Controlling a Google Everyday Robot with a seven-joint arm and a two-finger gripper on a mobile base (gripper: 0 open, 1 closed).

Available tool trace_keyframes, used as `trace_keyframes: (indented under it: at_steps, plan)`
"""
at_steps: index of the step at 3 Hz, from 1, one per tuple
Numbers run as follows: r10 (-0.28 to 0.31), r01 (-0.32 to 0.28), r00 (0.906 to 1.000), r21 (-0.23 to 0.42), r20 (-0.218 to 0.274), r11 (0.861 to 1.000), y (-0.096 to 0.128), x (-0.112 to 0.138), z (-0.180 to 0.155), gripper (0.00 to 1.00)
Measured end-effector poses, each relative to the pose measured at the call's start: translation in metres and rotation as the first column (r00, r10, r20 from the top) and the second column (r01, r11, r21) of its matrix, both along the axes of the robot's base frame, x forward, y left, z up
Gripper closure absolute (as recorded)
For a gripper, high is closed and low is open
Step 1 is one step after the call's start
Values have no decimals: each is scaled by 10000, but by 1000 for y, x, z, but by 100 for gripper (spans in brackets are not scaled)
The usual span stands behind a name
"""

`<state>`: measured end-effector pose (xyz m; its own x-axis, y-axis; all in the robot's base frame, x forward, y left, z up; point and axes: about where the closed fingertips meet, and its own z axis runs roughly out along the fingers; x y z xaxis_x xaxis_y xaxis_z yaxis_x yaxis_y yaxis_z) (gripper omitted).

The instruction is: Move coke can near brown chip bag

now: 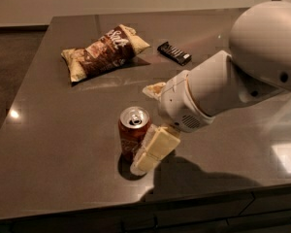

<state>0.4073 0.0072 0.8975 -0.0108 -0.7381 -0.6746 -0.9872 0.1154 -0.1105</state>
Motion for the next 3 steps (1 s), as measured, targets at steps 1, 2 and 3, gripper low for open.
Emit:
trace_keyframes:
  at_steps: [1, 2, 3]
  plan:
    - [60, -58, 9999, 209, -87, 9998, 7, 0, -2, 18]
    - [148, -141, 9997, 376, -181, 9992, 10, 0, -1, 41]
    - [57, -45, 9997, 477, -243, 9989, 7, 3, 3, 64]
